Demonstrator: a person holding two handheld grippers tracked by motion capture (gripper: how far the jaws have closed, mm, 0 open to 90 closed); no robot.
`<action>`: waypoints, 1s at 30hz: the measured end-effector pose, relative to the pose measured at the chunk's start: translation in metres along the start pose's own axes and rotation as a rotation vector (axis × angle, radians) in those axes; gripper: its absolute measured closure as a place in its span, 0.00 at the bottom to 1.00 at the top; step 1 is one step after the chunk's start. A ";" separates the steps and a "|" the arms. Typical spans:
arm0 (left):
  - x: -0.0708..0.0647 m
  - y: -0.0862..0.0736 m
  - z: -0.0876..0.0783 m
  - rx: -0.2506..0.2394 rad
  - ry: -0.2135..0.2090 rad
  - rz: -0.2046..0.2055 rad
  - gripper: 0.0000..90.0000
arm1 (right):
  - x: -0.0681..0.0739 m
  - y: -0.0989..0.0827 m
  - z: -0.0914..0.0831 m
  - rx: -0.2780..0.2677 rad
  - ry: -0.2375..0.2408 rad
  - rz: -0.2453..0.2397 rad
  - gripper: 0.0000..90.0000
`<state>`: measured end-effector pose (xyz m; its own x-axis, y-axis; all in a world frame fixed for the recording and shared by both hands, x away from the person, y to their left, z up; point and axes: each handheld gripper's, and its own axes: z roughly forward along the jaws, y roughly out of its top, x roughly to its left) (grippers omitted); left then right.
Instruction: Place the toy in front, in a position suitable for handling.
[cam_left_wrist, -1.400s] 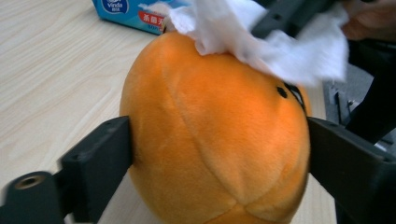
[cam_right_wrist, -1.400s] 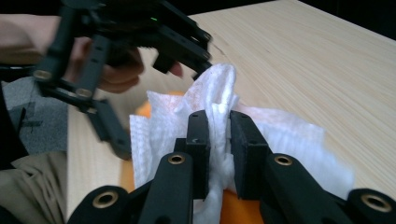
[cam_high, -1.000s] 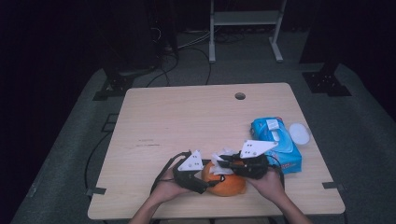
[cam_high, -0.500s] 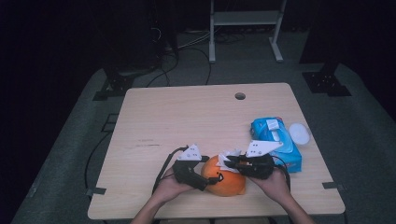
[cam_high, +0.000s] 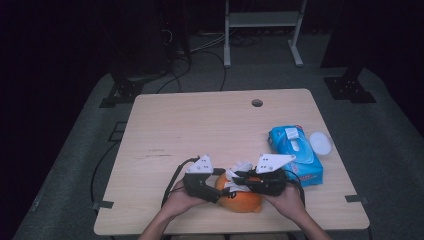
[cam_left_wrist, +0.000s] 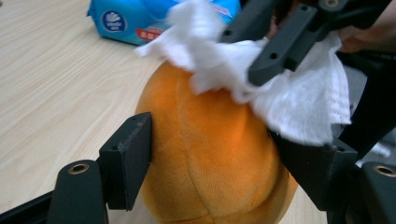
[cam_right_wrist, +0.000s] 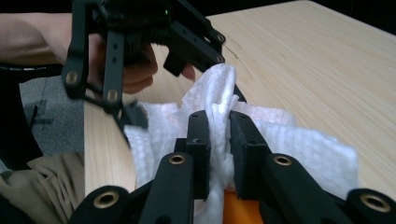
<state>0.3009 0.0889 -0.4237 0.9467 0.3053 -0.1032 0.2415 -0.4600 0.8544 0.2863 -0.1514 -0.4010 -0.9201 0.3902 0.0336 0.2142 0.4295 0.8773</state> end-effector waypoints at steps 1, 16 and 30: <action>0.000 0.000 0.000 0.000 0.000 0.000 0.30 | 0.001 0.001 0.001 -0.002 0.000 -0.008 0.87; 0.001 0.002 0.012 0.065 -0.057 -0.080 0.02 | -0.001 -0.004 0.001 0.014 0.059 0.007 0.87; -0.015 0.006 0.007 0.016 0.064 0.185 0.34 | 0.003 0.011 -0.005 -0.044 -0.007 -0.049 0.87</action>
<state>0.2894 0.0760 -0.4205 0.9599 0.2663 0.0875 0.0688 -0.5264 0.8474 0.2846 -0.1499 -0.3893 -0.9267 0.3755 -0.0137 0.1539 0.4125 0.8979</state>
